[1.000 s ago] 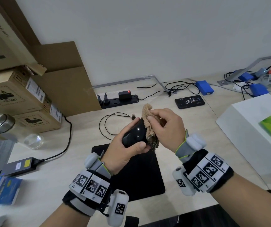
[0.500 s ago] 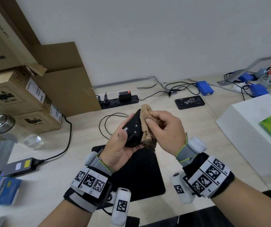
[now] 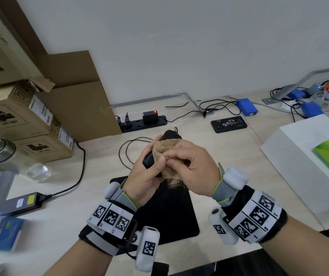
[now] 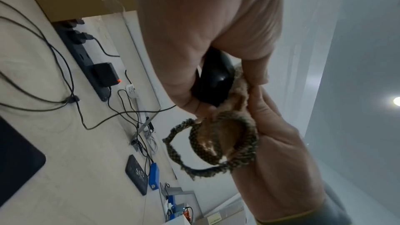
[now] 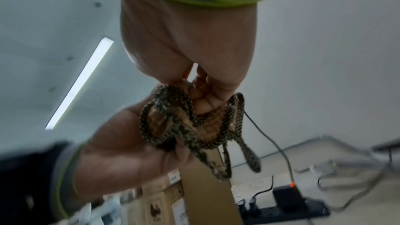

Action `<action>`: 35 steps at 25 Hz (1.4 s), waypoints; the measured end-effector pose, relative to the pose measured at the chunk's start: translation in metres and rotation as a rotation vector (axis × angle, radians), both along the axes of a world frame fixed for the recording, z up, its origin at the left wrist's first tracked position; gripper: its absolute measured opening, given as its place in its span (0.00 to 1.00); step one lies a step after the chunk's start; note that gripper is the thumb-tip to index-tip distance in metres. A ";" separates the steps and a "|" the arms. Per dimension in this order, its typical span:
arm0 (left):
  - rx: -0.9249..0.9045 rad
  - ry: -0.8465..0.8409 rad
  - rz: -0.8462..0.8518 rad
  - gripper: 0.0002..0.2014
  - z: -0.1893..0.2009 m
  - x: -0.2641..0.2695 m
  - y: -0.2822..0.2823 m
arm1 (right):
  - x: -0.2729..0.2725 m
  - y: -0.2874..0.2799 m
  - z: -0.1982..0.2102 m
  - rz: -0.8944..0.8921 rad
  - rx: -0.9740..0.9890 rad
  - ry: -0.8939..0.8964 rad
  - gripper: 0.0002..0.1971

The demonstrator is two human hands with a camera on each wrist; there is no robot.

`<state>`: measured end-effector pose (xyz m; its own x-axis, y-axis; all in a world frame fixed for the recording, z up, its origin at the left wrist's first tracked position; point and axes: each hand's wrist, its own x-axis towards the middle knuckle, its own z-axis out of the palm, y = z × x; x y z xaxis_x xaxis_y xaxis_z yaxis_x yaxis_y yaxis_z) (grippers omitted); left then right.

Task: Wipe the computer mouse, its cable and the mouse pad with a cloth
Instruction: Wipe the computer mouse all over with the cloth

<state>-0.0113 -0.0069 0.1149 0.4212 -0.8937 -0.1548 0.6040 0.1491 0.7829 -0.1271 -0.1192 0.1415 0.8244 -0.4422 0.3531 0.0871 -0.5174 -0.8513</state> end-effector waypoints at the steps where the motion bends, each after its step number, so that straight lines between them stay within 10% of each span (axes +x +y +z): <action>1: 0.009 0.022 0.005 0.43 0.000 -0.001 0.000 | 0.000 -0.001 -0.001 -0.001 -0.048 0.009 0.08; 4: 0.080 0.066 0.039 0.27 0.006 -0.004 -0.002 | 0.000 -0.002 -0.006 -0.027 -0.172 -0.009 0.07; 10: 0.144 0.135 0.071 0.31 0.006 -0.004 -0.004 | 0.013 -0.024 -0.007 -0.420 -0.074 -0.027 0.10; 15: 0.115 0.217 0.026 0.27 0.012 -0.002 0.000 | 0.004 0.009 -0.012 -0.226 -0.118 -0.070 0.11; 24: 0.293 0.091 0.031 0.24 0.012 -0.007 -0.005 | 0.020 -0.019 -0.018 -0.450 0.182 -0.032 0.13; 30: 0.287 0.070 0.091 0.22 0.017 -0.006 -0.014 | 0.006 0.015 -0.017 -0.230 -0.095 -0.062 0.11; 35: 0.319 -0.029 0.072 0.18 0.019 -0.012 -0.009 | 0.014 -0.013 -0.013 -0.462 -0.007 -0.101 0.09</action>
